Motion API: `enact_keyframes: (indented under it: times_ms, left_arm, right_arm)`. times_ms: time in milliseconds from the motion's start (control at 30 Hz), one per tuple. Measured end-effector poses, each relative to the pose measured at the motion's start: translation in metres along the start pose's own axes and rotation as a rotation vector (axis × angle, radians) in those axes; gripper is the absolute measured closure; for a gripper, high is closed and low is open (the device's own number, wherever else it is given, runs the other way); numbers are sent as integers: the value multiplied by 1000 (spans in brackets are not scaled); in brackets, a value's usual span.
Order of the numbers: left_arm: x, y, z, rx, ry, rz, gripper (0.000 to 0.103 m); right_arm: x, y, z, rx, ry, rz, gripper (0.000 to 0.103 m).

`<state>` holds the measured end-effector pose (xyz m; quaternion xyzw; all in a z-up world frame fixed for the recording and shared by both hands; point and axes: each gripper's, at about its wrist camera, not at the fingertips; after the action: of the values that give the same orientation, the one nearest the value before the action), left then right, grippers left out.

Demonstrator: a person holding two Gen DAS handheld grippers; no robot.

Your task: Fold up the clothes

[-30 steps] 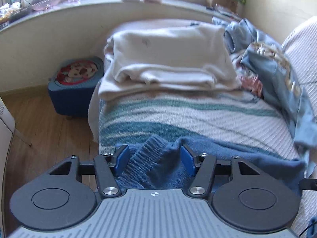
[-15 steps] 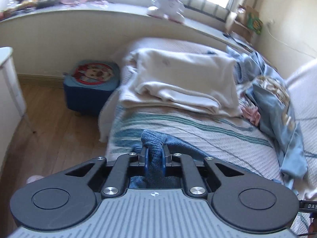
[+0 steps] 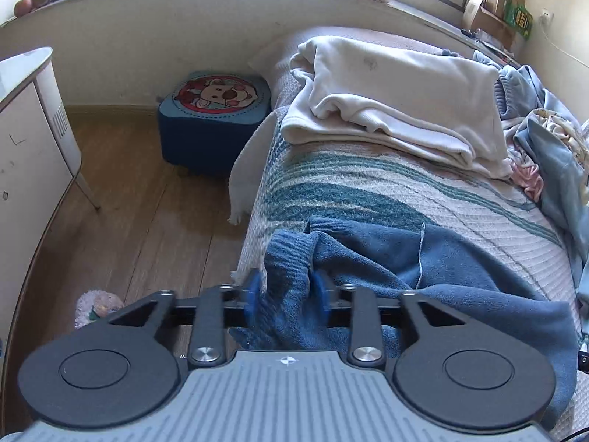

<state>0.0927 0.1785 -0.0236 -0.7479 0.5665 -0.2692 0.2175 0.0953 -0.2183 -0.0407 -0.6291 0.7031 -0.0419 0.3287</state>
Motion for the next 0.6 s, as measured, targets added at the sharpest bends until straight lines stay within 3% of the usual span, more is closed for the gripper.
enact_keyframes:
  times_ms: [33, 233, 433, 600]
  left_arm:
    - [-1, 0, -3, 6, 7, -5, 57]
    - [-13, -14, -41, 106, -13, -45, 42]
    - [-11, -21, -77, 173, -6, -34, 42]
    - [9, -11, -85, 153, 50, 31, 41]
  right_arm:
    - [1, 0, -1, 4, 5, -1, 94]
    - [13, -4, -16, 37, 50, 24, 84]
    - [15, -4, -30, 56, 41, 14, 84]
    - [11, 1, -46, 75, 7, -30, 84]
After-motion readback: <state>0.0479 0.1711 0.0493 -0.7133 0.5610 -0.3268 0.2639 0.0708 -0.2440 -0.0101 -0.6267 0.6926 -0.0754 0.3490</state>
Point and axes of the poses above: each gripper's, at about its wrist camera, not at the fingertips, and z roughly the way its jaws point, x to its right, y to its underside, and after that the axes turned 1 degree about x, right-handed
